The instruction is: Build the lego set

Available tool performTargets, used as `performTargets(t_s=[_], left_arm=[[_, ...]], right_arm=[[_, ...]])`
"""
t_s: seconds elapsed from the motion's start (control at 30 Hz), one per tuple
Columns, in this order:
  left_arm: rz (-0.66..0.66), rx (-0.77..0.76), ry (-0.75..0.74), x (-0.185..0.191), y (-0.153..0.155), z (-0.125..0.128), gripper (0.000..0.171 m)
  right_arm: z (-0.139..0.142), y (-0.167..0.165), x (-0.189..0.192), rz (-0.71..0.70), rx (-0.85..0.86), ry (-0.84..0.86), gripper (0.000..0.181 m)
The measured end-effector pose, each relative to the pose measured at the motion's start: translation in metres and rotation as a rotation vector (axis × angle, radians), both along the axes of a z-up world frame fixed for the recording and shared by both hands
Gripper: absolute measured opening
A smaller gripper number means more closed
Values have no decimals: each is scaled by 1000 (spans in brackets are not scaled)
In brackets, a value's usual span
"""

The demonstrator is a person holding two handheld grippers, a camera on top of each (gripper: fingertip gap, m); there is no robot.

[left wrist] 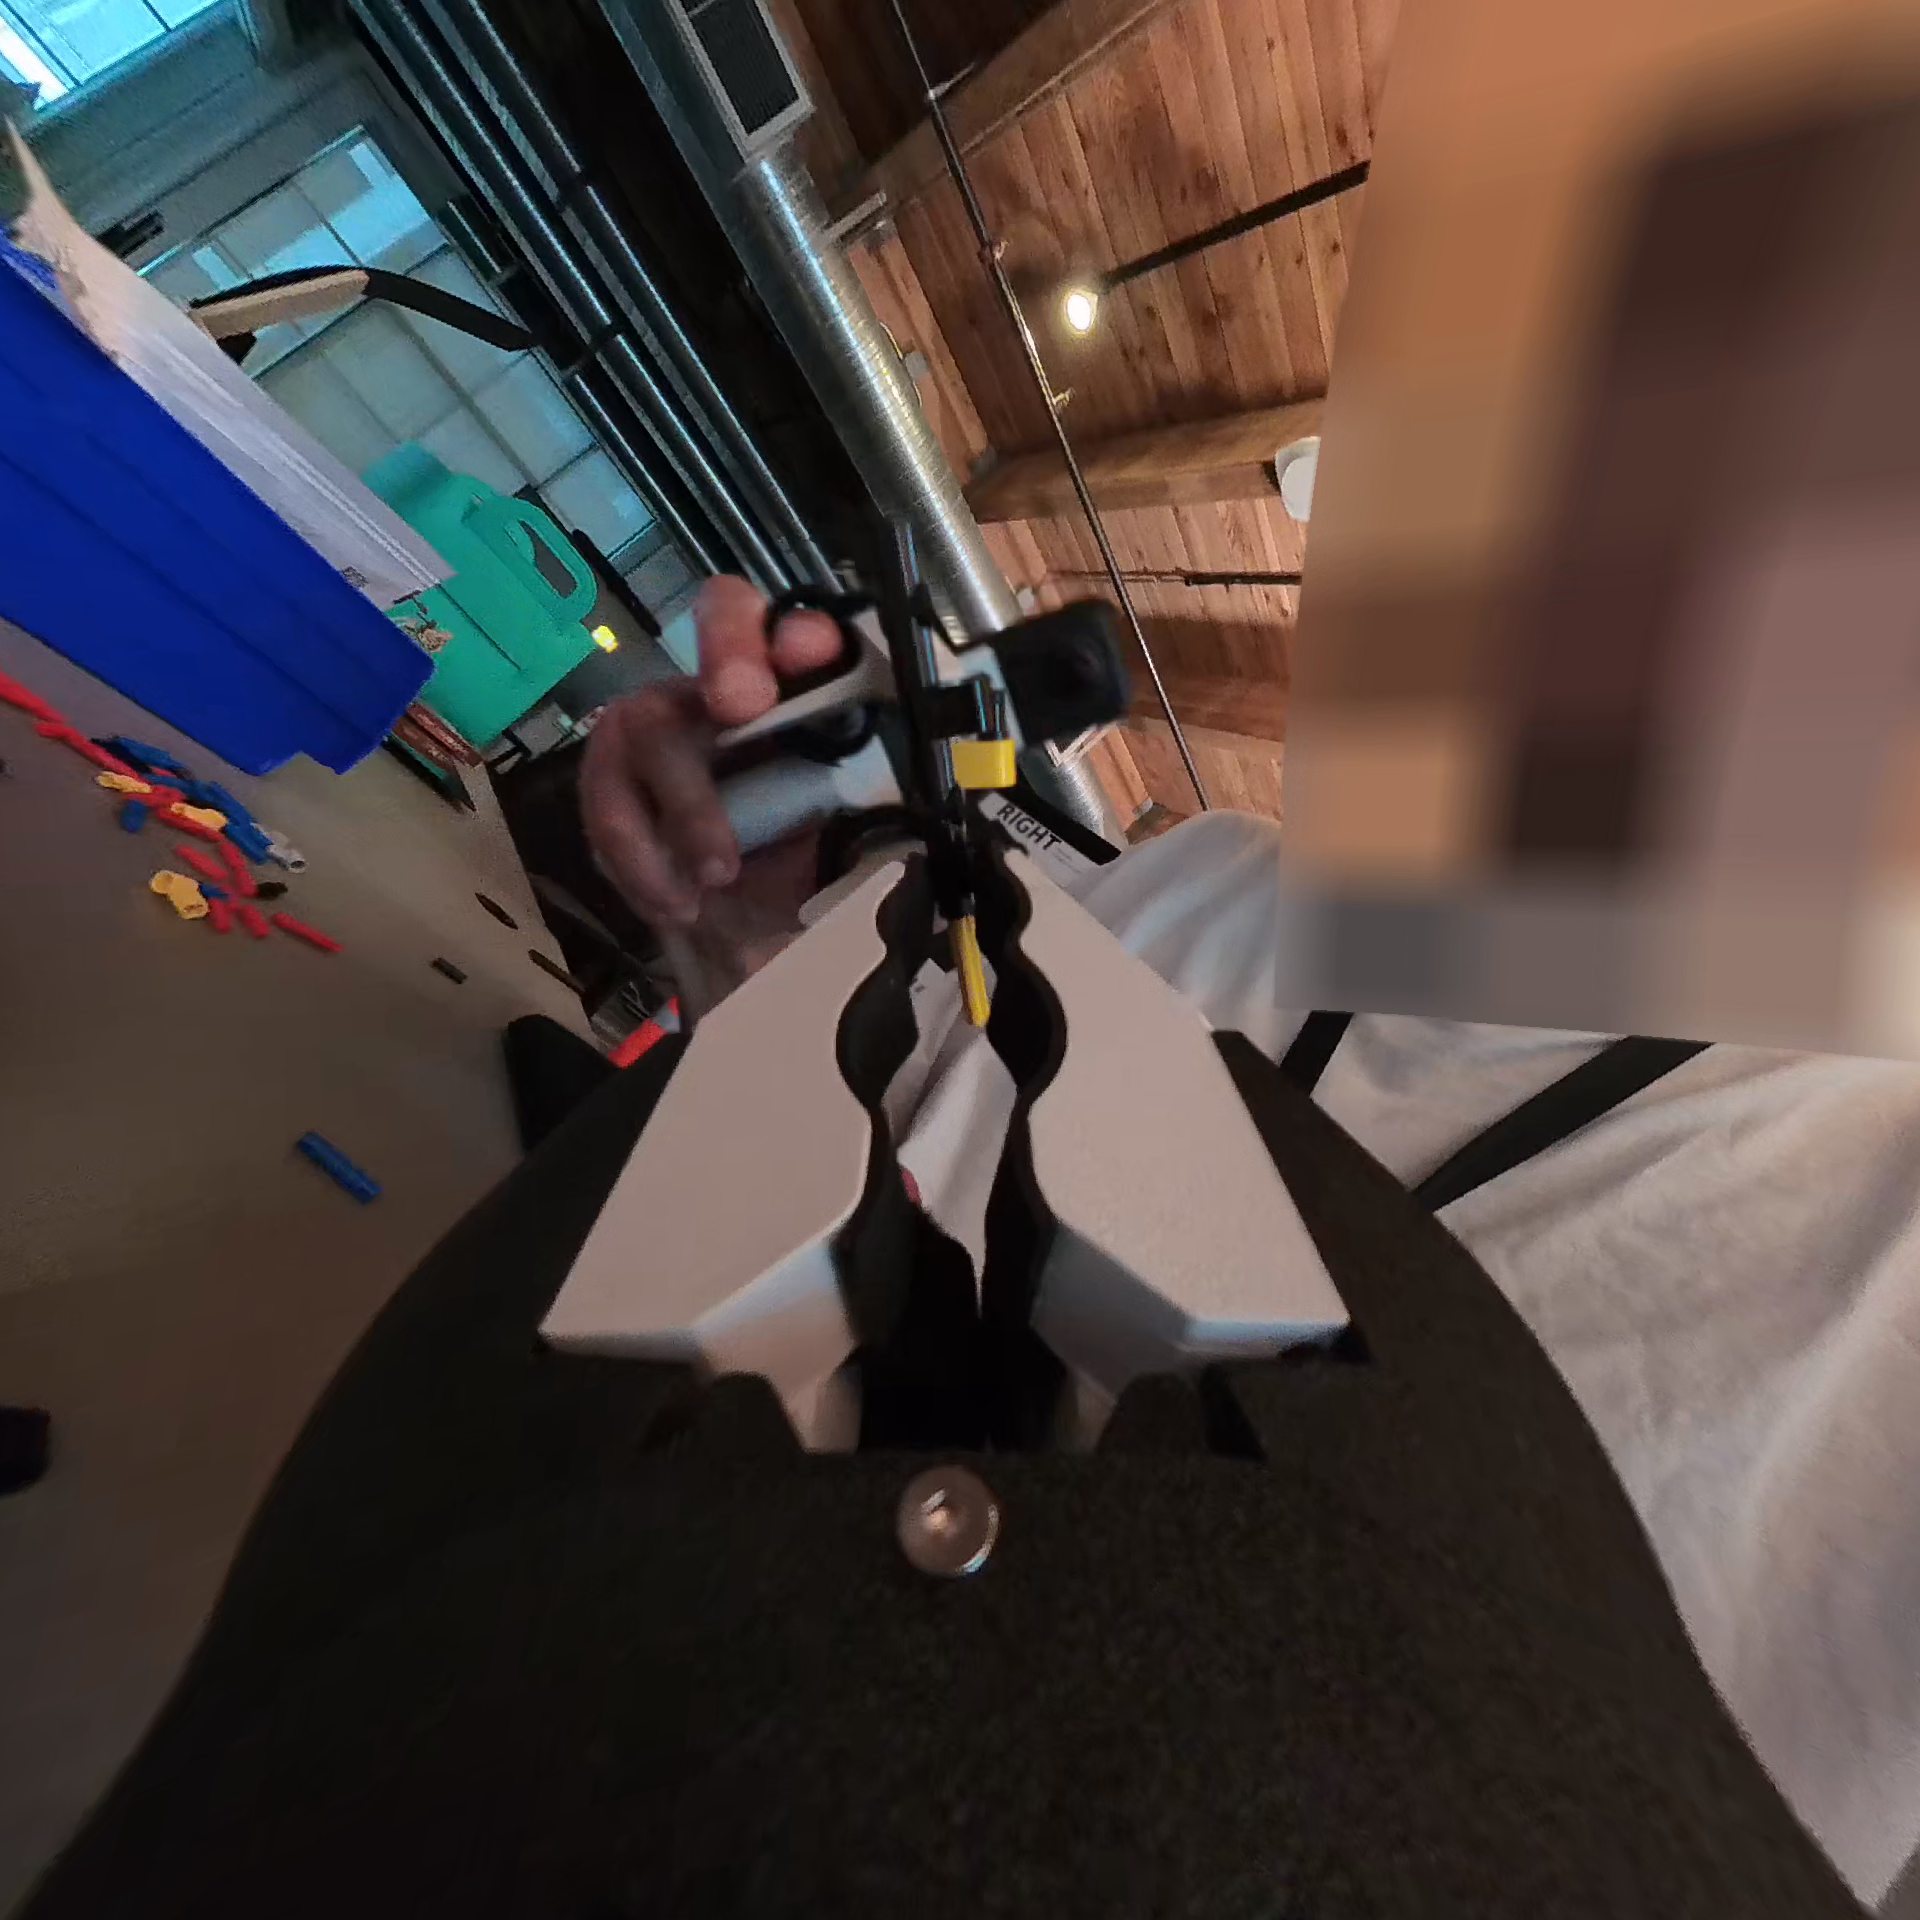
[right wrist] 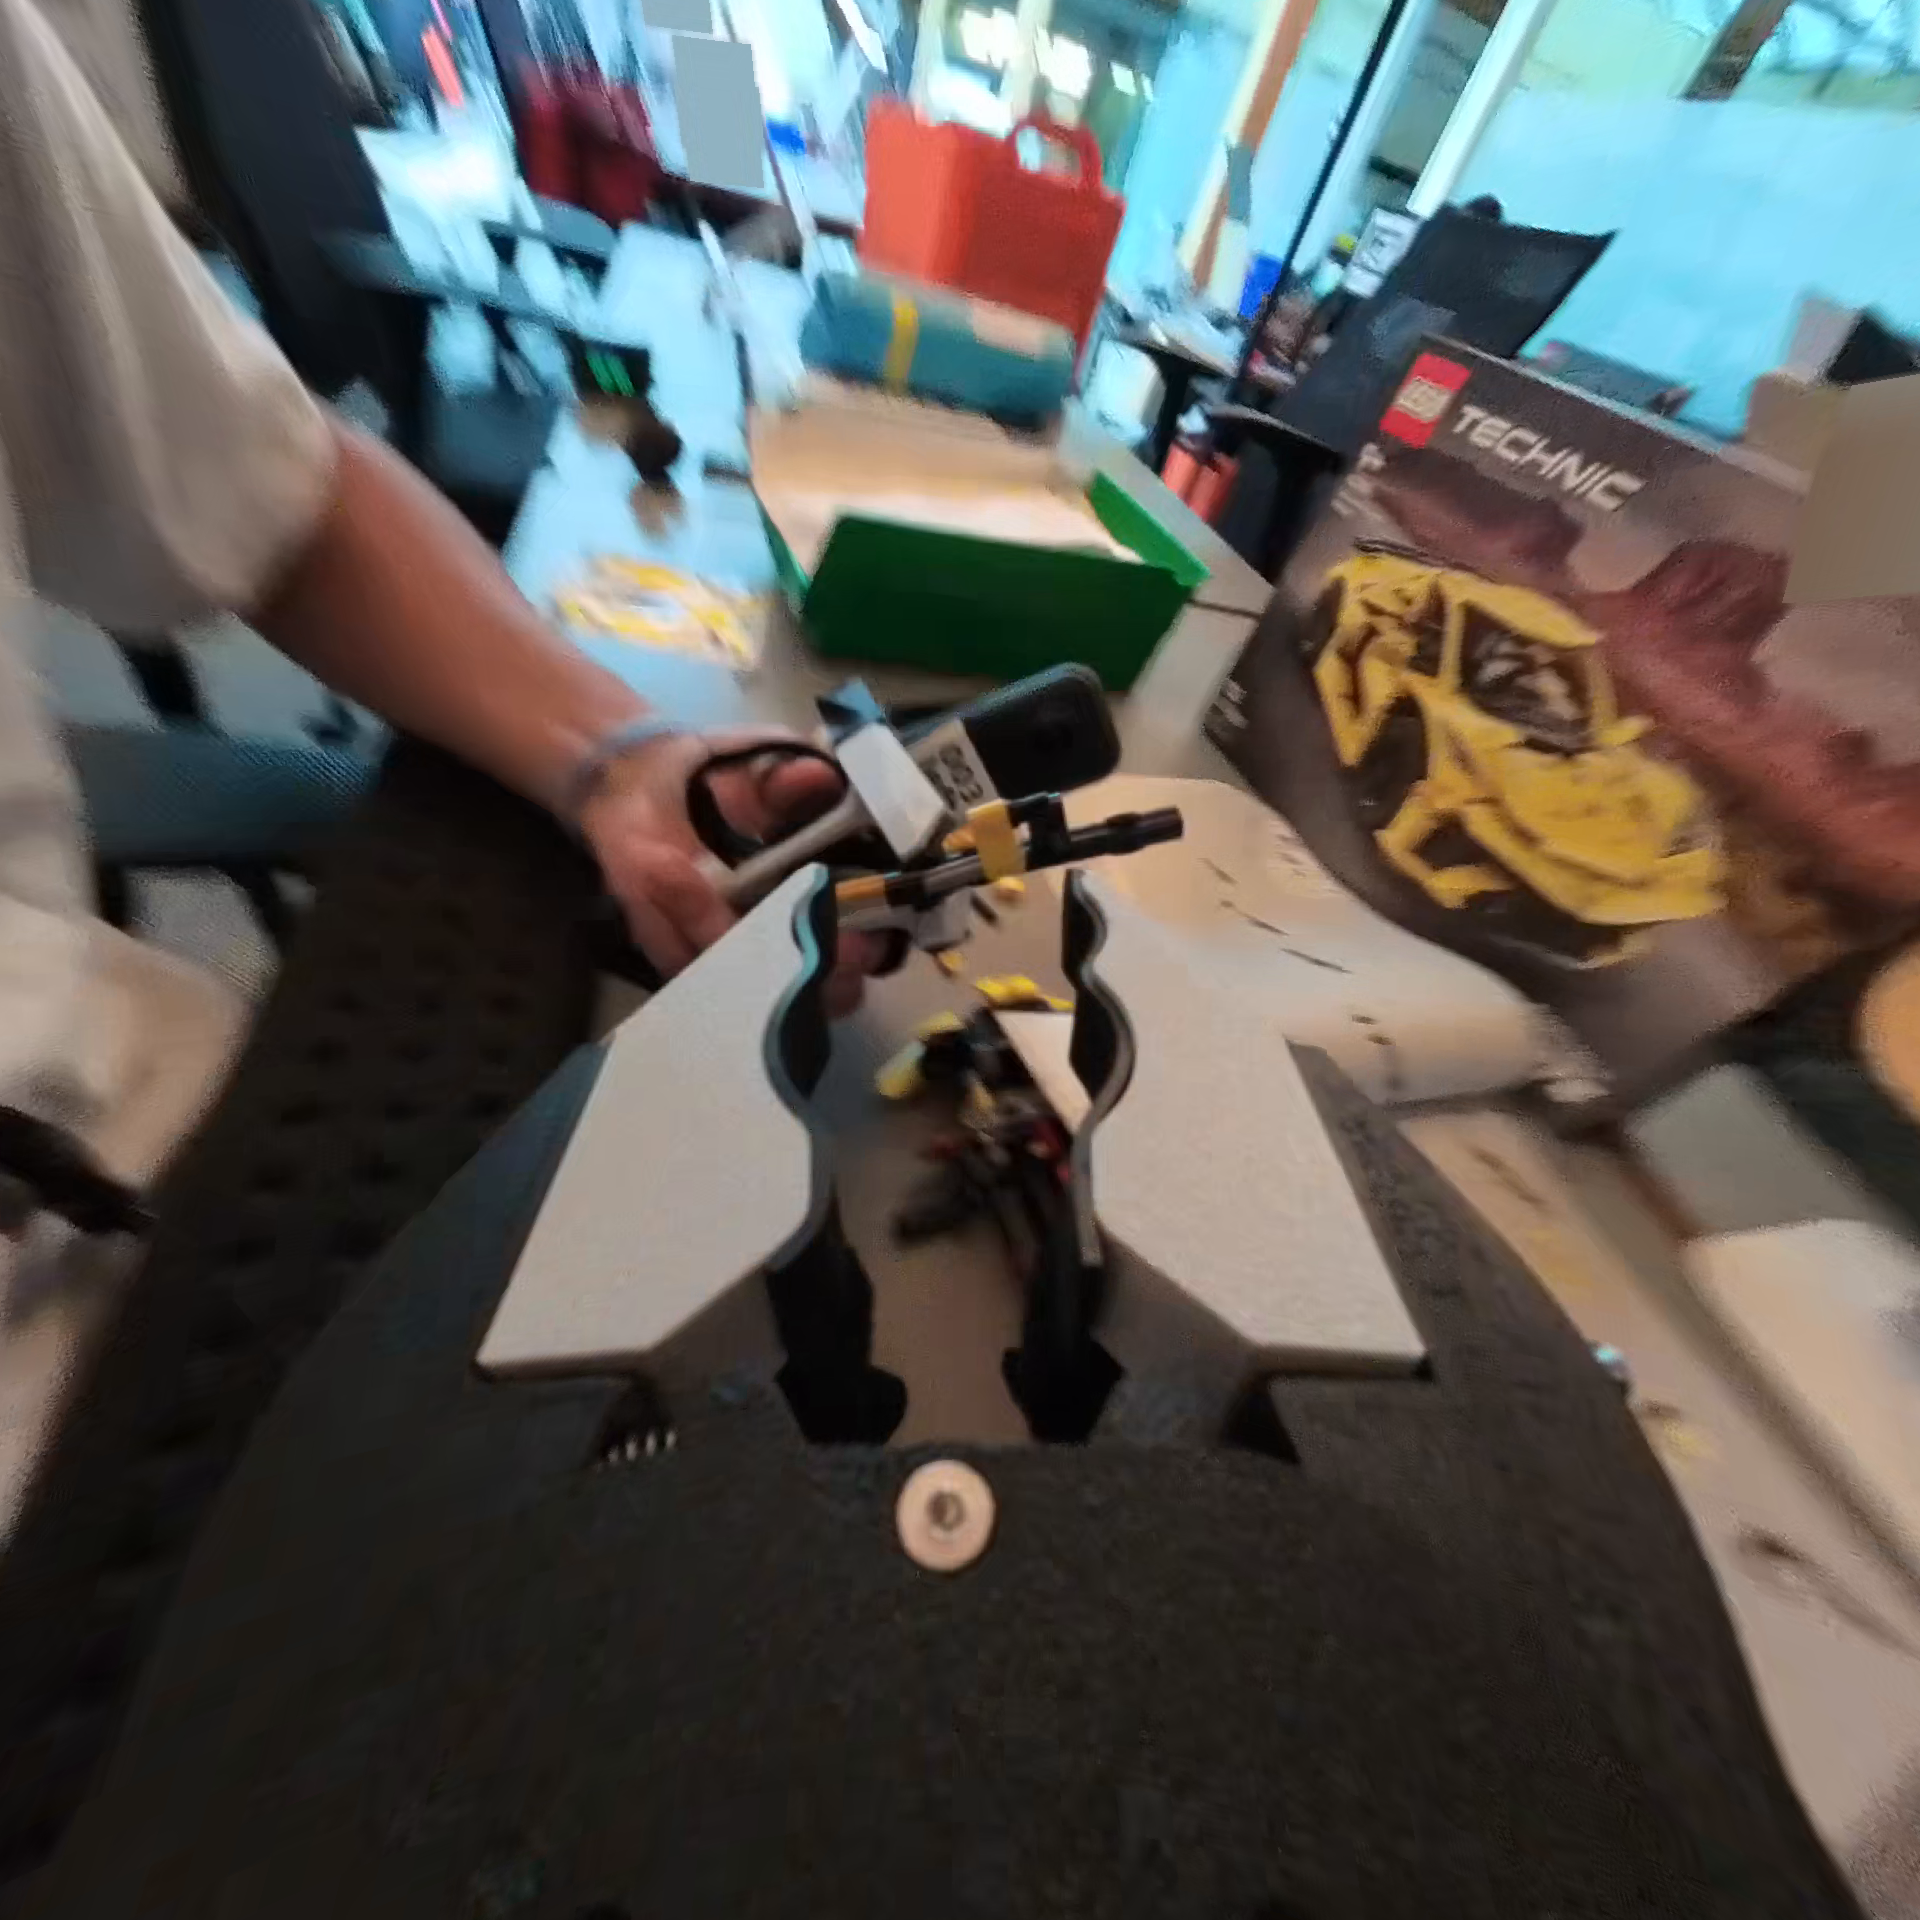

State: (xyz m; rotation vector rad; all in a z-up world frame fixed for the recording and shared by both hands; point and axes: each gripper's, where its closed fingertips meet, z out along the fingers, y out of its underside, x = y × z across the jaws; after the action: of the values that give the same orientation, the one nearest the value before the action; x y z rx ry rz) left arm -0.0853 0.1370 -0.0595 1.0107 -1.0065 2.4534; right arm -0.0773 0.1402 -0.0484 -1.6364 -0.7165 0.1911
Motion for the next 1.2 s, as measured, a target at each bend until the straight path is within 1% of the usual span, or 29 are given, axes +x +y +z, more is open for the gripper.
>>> performTargets(t_s=[0.03,0.07,0.1,0.17,0.23,0.33,0.43,0.5,0.67,0.8,0.9,0.97,1.03,1.13,1.2], left_arm=[[1,9,5,1,-1,-1,4],[5,23,10,2,-2,-3,4],[2,37,12,2,-4,-4,4],[25,91,16,3,-7,-9,4],[33,144,2,2,-10,-11,5],[36,165,-11,0,-12,-10,5],[41,167,-5,2,-11,-11,4],[36,178,-7,2,-13,-12,5],[50,219,-8,3,-14,-15,5],[68,280,-12,3,-15,-19,4],[66,270,-14,2,-14,-18,5],[61,258,-11,3,-13,-17,4],[58,254,-8,3,-13,-18,4],[49,244,-5,2,-14,-17,5],[40,229,-3,1,-13,-17,5]], right_arm=[[-2,1,-2,-31,21,-104,39],[-3,2,-3,-53,42,-170,36],[-2,3,-4,-63,50,-197,33],[-3,4,-5,-46,16,-161,30],[-2,4,-3,-25,-23,-64,29],[-2,3,0,-2,-59,41,23],[-3,1,-2,16,-69,56,20],[-5,2,-1,14,-70,49,13],[-10,3,0,18,-80,60,9],[-15,3,0,23,-109,77,9],[-15,2,1,30,-117,89,10],[-16,2,-1,44,-127,90,21],[-17,1,-3,64,-136,81,27],[-19,-2,-6,93,-128,27,34],[-24,-3,-5,89,-123,-57,34]])
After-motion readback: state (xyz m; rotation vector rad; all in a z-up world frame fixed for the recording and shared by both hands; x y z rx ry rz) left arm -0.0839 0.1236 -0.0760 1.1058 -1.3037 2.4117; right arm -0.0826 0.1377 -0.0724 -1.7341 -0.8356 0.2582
